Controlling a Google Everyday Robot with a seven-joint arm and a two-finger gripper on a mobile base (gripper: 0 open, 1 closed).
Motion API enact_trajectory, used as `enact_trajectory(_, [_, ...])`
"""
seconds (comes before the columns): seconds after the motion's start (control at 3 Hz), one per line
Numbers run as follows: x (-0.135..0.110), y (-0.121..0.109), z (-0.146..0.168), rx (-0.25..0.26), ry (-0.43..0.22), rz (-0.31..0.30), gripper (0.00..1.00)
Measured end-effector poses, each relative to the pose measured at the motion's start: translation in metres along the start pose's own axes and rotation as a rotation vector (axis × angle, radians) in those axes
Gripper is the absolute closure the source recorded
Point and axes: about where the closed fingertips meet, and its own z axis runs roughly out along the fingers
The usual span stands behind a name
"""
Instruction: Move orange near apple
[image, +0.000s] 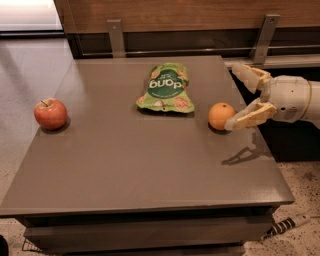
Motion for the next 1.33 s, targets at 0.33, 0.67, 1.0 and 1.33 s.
enact_trajectory(0.33, [0.016,-0.011,0.006,0.037,-0.031,-0.025,0.00])
enact_trajectory(0.67, [0.028,-0.023,0.004,0.075,0.015,-0.060,0.00])
enact_trajectory(1.0, [0.042,-0.031,-0.005,0.100,0.087,-0.077,0.00])
enact_trajectory(1.33, [0.057,-0.027,-0.006,0.070,0.184,-0.074,0.00])
